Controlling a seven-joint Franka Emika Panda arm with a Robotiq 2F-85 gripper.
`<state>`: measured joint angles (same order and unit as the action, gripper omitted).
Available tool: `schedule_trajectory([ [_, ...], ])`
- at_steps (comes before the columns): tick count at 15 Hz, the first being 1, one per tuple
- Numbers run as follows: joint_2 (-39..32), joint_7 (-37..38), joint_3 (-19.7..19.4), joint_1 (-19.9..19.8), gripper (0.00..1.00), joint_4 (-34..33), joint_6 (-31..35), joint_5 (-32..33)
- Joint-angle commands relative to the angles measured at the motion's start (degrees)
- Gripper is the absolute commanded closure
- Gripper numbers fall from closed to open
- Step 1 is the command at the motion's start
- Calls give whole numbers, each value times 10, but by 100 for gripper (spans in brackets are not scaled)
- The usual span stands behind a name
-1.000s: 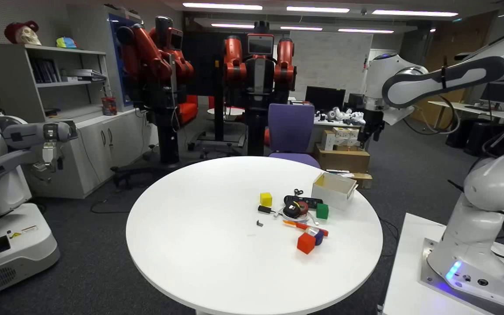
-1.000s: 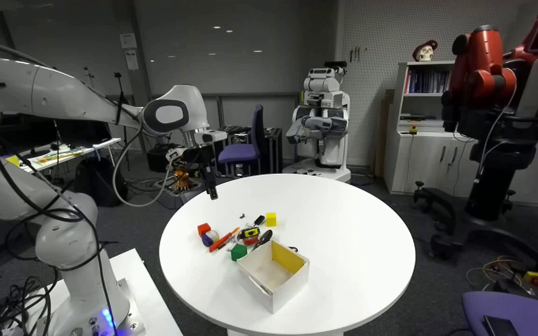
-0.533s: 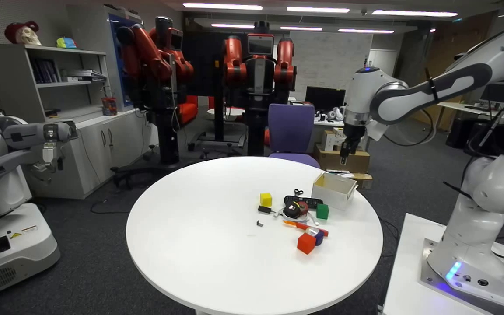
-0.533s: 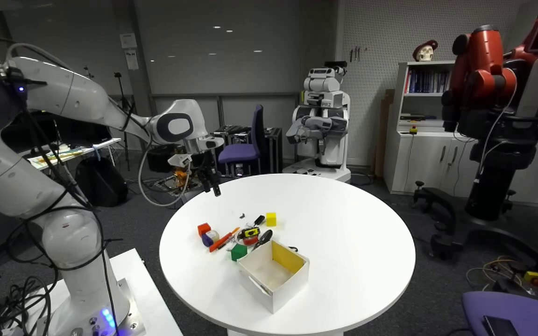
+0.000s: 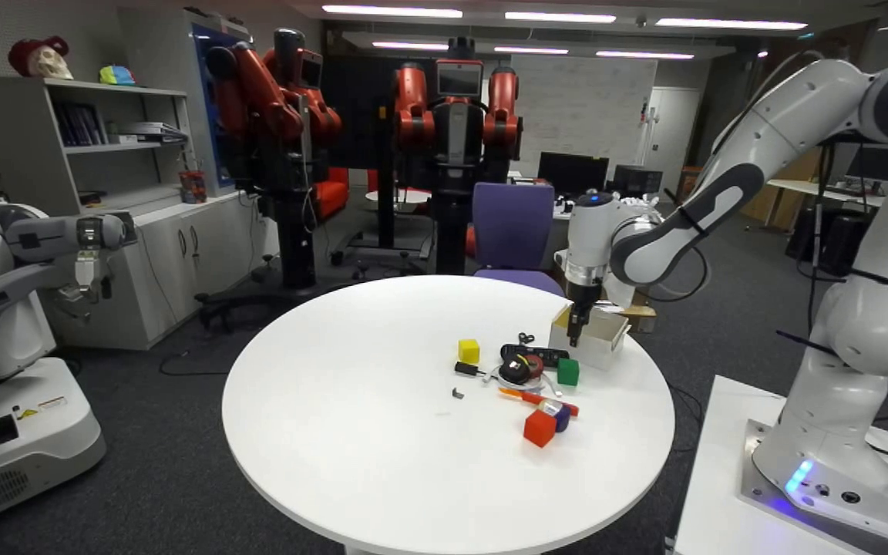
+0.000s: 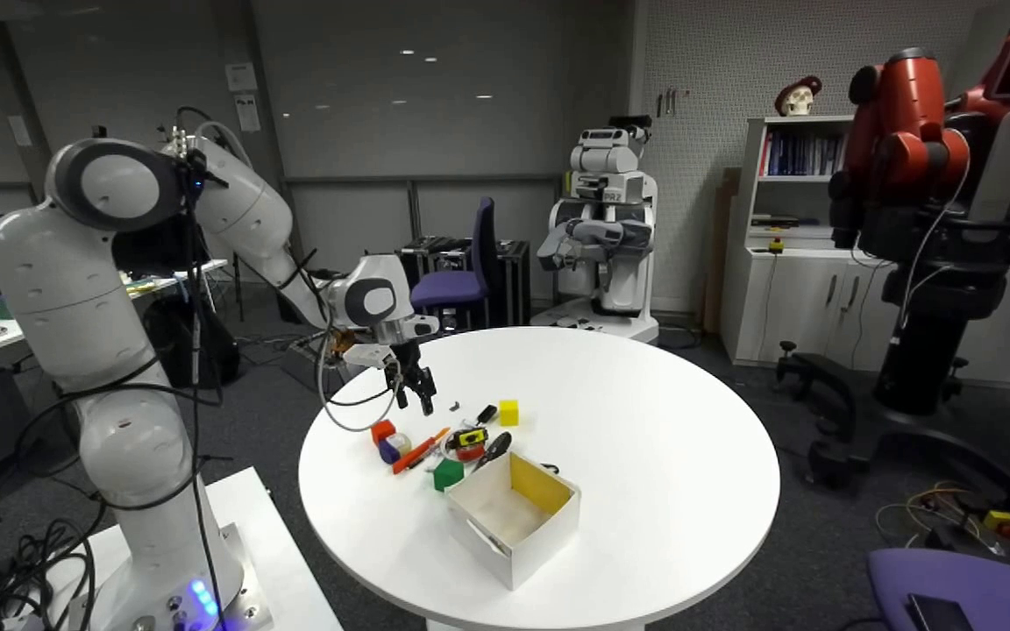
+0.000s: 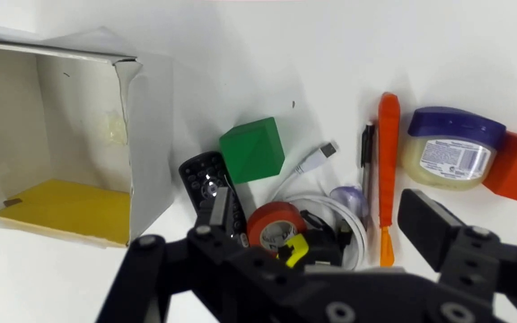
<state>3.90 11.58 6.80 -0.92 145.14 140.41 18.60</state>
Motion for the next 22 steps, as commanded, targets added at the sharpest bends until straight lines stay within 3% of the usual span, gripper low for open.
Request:
schedule_trajectory([
  [1, -89, -33, -31, -1, 0, -57, 1, 26],
  [9, -212, -69, -75, 10, 0, -135, -5, 15],
  [22, -265, -102, -81, 12, 0, -153, 2, 1],
])
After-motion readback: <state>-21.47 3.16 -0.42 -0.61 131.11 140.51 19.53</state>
